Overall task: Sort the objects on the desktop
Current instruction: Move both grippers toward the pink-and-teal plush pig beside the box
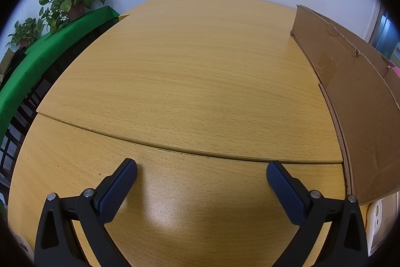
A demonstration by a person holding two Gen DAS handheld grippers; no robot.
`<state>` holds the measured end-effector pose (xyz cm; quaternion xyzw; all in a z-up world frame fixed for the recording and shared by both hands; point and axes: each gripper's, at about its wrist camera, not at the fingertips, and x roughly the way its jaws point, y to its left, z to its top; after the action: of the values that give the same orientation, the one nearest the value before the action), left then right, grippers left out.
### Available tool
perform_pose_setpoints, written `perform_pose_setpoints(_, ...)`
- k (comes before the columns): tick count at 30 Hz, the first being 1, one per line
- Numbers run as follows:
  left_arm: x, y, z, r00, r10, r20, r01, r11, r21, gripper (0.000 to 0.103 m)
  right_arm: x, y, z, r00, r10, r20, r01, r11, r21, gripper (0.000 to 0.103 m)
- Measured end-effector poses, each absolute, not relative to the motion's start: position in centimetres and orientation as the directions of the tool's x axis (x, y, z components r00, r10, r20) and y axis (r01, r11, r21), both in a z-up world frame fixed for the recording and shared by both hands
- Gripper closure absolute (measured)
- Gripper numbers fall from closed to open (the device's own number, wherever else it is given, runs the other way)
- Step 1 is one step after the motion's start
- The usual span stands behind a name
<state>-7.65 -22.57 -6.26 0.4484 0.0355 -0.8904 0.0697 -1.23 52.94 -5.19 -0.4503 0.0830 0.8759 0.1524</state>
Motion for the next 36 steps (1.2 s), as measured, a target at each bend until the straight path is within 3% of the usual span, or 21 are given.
perform_pose_setpoints(6,-7.7,-22.3,-6.1,-0.568,-0.095,-0.818,0.173,-0.985,-0.005,0.001,-0.9,52.6,-4.9,-0.503,0.146,-0.852,-0.290,-0.957,0.007,0.000)
perform_pose_setpoints(8,-6.4,-21.8,-5.2,-0.555,-0.077,-0.828,0.164,-0.986,-0.019,0.007,0.0,52.2,-4.7,-0.488,0.153,-0.859,-0.302,-0.953,0.002,0.000)
perform_pose_setpoints(12,-0.2,-19.7,0.5,-0.672,-0.075,-0.737,0.105,-0.994,0.005,0.010,5.7,46.0,0.6,-0.680,0.169,-0.714,-0.128,-0.985,-0.112,0.000)
perform_pose_setpoints(18,10.3,-15.6,10.5,-0.787,0.041,-0.616,-0.053,-0.999,0.001,0.008,16.3,35.5,10.0,-0.814,-0.147,-0.561,0.269,-0.953,-0.142,0.000)
perform_pose_setpoints(22,14.6,-14.0,13.7,-0.787,0.121,-0.605,-0.118,-0.992,-0.045,0.000,21.5,29.5,13.3,-0.802,-0.322,-0.502,0.446,-0.883,-0.146,0.000)
perform_pose_setpoints(26,15.6,-12.0,11.2,-0.703,0.218,-0.677,-0.147,-0.976,-0.161,0.000,24.7,24.4,13.3,-0.726,-0.525,-0.445,0.613,-0.786,-0.073,0.000)
perform_pose_setpoints(29,15.1,-9.7,7.4,-0.650,0.256,-0.716,-0.167,-0.967,-0.194,0.000,23.9,20.2,11.5,-0.617,-0.609,-0.498,0.680,-0.732,0.053,0.000)
perform_pose_setpoints(36,11.2,-7.5,0.6,-0.526,0.409,-0.746,-0.176,-0.910,-0.375,0.002,21.8,12.5,4.9,-0.453,-0.617,-0.644,0.689,-0.700,0.186,0.000)
